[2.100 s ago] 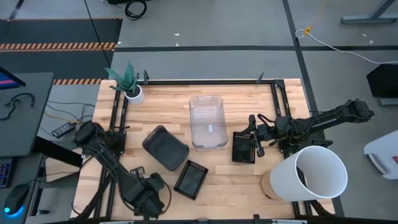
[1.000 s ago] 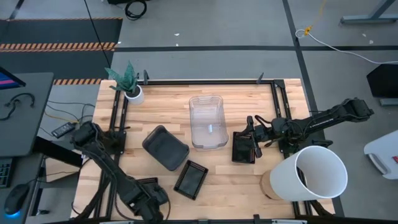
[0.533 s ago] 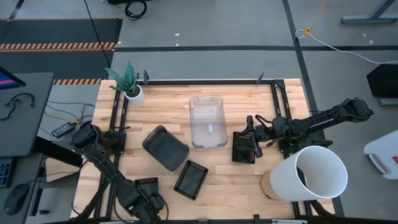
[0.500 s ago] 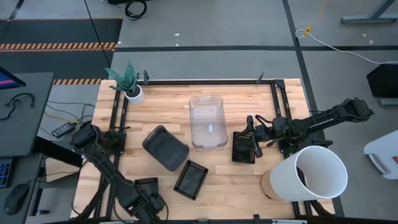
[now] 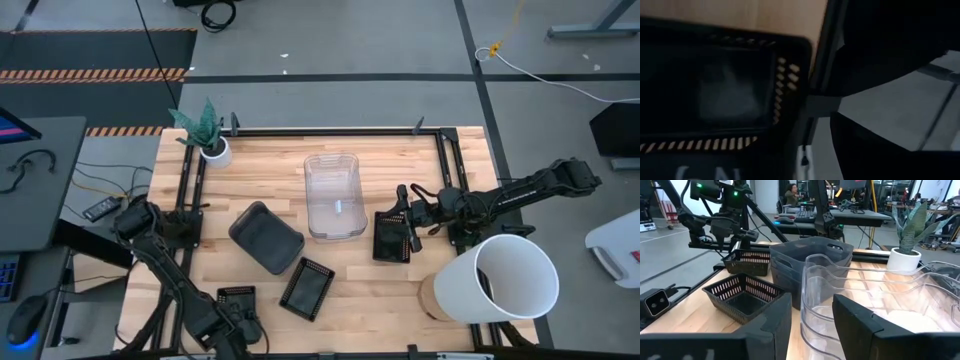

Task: Stack baskets by color
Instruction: Stack the left black basket on the middle black basket

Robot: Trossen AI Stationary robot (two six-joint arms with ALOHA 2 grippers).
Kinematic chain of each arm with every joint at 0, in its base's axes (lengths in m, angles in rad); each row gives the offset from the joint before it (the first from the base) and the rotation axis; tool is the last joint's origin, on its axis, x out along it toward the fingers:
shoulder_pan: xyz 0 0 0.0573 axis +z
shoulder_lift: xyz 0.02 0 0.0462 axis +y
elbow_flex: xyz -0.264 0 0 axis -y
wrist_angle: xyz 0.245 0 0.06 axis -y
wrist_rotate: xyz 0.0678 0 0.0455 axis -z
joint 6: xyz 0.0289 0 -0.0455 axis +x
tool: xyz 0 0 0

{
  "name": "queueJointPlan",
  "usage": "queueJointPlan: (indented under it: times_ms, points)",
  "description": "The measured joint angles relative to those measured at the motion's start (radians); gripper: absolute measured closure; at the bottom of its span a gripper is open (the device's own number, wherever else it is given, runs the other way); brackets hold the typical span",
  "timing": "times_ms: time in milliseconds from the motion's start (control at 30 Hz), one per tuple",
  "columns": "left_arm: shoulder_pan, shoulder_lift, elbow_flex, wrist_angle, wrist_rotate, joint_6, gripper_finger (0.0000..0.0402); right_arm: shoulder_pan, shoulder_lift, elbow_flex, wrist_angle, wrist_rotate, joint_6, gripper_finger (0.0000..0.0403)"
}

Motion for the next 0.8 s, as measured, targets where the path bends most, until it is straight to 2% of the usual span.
queueJointPlan:
  times_ms: [333, 433, 533, 800]
  points:
    - [-0.008, 0.0, 0.001, -0.02, -0.02, 0.008, 0.0287, -0.001, 0.0, 0.0, 0.0, -0.001, 0.001, 0.0255]
    - [-0.01, 0.0, 0.001, -0.021, -0.063, 0.024, 0.0282, -0.001, 0.0, 0.0, 0.0, -0.001, 0.001, 0.0255]
    - [-0.008, 0.0, 0.001, -0.022, -0.1, 0.03, 0.0266, -0.001, 0.0, 0.0, 0.0, -0.001, 0.001, 0.0255]
    - [-0.014, 0.019, 0.002, -0.026, -0.104, 0.028, 0.0201, -0.001, 0.0, 0.0, 0.0, -0.002, 0.001, 0.0255]
